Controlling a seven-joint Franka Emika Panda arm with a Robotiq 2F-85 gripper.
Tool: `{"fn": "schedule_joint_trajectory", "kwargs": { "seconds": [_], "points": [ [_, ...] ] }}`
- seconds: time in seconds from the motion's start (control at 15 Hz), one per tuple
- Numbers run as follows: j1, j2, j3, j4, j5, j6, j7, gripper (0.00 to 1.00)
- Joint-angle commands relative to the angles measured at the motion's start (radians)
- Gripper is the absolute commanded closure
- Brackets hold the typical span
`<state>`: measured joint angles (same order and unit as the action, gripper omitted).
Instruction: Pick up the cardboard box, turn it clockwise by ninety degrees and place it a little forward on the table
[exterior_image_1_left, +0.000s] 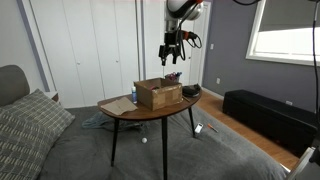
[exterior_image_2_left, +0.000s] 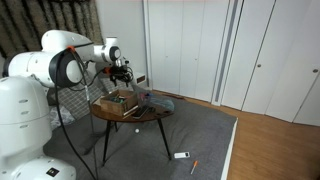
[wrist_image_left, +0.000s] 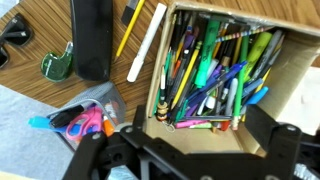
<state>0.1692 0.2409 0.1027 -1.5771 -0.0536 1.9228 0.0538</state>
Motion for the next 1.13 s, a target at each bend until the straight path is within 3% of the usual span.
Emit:
{"fn": "schedule_joint_trajectory", "kwargs": {
  "seconds": [0.0, 0.53, 0.6, 1.07],
  "points": [
    [0.018, -0.092, 0.034, -0.035, -0.044, -0.070, -0.112, 0.00],
    [0.027, -0.183, 0.076, -0.053, -0.055, -0.122, -0.281, 0.00],
    [0.027, -0.137, 0.074, -0.009, -0.040, -0.116, -0.240, 0.00],
    [0.026, -0.135, 0.075, -0.010, -0.040, -0.116, -0.244, 0.00]
  ]
}}
